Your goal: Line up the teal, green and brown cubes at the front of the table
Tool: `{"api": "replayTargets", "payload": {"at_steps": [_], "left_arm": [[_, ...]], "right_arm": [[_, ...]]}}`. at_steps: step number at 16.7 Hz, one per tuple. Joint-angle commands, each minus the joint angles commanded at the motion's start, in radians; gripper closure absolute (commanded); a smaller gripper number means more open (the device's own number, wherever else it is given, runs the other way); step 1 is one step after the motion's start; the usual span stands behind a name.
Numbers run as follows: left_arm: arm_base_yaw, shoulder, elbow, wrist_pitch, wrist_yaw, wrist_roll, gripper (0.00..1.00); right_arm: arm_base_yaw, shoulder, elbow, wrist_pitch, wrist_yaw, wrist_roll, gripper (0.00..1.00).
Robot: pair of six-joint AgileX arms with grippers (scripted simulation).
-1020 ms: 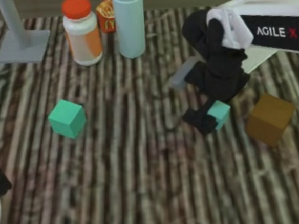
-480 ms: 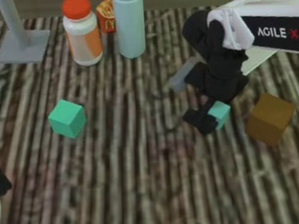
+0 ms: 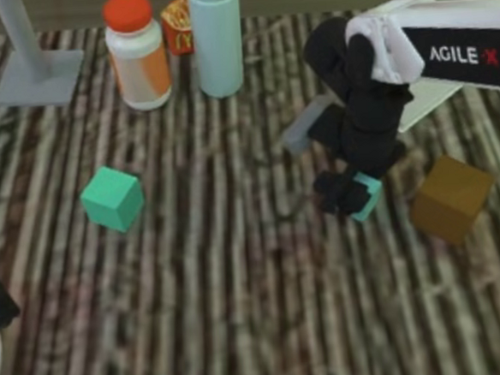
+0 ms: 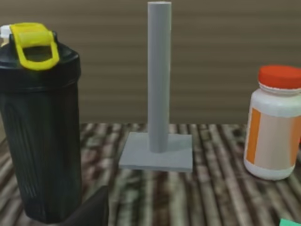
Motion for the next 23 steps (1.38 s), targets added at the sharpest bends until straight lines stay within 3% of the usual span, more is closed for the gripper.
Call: {"api": "replayTargets", "payload": {"at_steps": [2,11,18,23], "left_arm": [[0.000,0.000,0.000,0.000,0.000,0.000,0.00],[0.000,0.000,0.000,0.000,0.000,0.000,0.00],[0.000,0.000,0.000,0.000,0.000,0.000,0.00],[0.000,0.000,0.000,0.000,0.000,0.000,0.00]], "right_arm": [[0.000,0.000,0.000,0.000,0.000,0.000,1.00],[0.000,-0.037,0.010,-0.019,-0.012,0.009,1.00],[0.007,-0.094,0.162,-0.235,-0.013,0.008,1.00],[0.002,-0.100,0.174,-0.249,-0.014,0.010,1.00]]}}
